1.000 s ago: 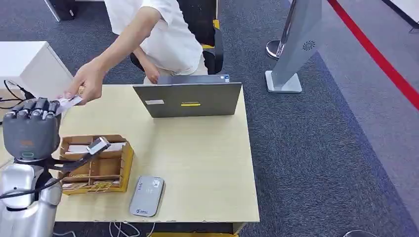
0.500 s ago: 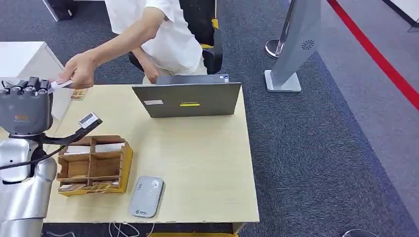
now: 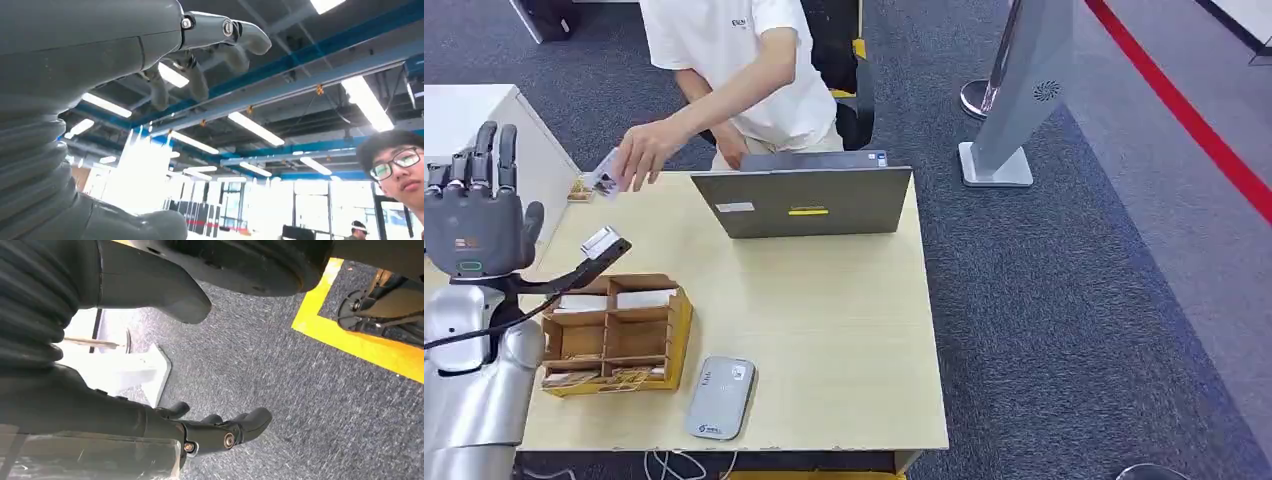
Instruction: Pass the card to the sensor for recognition and then transmit it.
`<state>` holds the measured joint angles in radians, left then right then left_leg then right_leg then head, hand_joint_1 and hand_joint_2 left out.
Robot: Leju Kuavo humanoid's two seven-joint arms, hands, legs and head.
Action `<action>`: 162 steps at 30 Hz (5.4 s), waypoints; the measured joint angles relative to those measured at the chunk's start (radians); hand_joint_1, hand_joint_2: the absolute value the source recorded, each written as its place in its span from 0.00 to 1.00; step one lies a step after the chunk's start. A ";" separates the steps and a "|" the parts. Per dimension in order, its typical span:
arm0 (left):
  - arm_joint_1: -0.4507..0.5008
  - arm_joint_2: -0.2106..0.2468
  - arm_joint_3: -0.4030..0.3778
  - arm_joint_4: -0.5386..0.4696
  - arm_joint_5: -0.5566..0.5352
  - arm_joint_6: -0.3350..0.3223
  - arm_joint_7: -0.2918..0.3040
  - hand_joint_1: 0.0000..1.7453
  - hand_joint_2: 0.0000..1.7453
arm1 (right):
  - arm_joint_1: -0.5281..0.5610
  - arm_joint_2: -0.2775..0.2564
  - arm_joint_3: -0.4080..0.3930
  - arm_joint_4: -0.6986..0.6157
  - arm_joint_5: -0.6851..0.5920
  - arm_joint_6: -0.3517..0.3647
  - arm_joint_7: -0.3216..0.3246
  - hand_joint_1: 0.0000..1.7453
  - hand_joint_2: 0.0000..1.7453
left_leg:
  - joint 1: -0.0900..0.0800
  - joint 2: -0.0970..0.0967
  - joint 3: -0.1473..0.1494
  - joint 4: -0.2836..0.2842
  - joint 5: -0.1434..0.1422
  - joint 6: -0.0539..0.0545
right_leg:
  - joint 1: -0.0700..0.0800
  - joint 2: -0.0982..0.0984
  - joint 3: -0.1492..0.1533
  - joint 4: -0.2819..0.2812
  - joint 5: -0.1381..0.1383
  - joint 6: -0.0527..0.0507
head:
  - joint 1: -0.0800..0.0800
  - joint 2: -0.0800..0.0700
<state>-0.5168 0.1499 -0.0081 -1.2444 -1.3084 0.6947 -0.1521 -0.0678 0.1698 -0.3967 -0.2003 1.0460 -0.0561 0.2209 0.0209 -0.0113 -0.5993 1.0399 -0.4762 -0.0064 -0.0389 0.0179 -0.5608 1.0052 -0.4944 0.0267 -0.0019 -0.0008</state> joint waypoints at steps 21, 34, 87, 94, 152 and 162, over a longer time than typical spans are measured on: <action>0.361 0.137 -0.218 -0.468 -0.052 -0.185 0.177 0.00 1.00 | 0.023 0.000 -0.077 0.002 -0.080 -0.050 -0.016 0.00 1.00 | 0.000 0.000 0.000 0.000 -0.001 0.000 | 0.000 0.000 -0.001 0.000 -0.001 0.000 | 0.000 0.000; 0.439 0.187 -0.266 -0.545 -0.040 -0.246 0.193 0.00 1.00 | 0.023 0.000 -0.106 0.002 -0.097 -0.055 -0.017 0.00 1.00 | 0.000 0.000 -0.001 0.000 -0.001 0.000 | 0.000 0.000 -0.001 0.000 -0.001 -0.001 | 0.000 0.000; 0.727 0.223 -0.376 -0.602 0.120 -0.452 0.278 0.00 1.00 | 0.023 0.006 -0.178 0.000 -0.069 -0.059 -0.044 0.00 1.00 | 0.000 -0.001 -0.001 -0.001 -0.001 0.000 | 0.000 -0.002 0.000 0.000 -0.001 0.000 | 0.000 0.000; 0.746 0.209 -0.344 -0.602 0.085 -0.432 0.318 0.00 1.00 | 0.022 0.006 -0.184 0.000 -0.058 -0.063 -0.047 0.00 1.00 | 0.000 -0.001 -0.001 -0.001 -0.001 0.000 | 0.000 -0.002 0.000 0.000 -0.001 0.000 | 0.000 0.000; 0.699 0.002 -0.177 -0.445 -0.005 -0.380 0.352 0.00 1.00 | 0.023 0.013 -0.199 -0.005 0.011 -0.055 0.000 0.00 1.00 | 0.000 -0.001 0.000 -0.001 -0.001 0.000 | 0.000 -0.002 0.000 0.000 -0.001 0.000 | 0.000 0.000; 0.694 0.000 -0.177 -0.428 -0.003 -0.383 0.357 0.00 1.00 | 0.023 0.013 -0.200 -0.005 0.014 -0.055 0.002 0.00 1.00 | 0.000 -0.001 0.000 -0.001 -0.001 0.000 | 0.000 -0.002 0.000 0.000 -0.001 0.000 | 0.000 0.000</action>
<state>0.1772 0.1495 -0.1850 -1.6720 -1.3115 0.3113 0.2045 -0.0445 0.1827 -0.5962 -0.2052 1.0601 -0.1106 0.2224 0.0210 -0.0121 -0.5997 1.0394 -0.4775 -0.0066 -0.0387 0.0159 -0.5609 1.0048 -0.4958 0.0265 -0.0019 -0.0008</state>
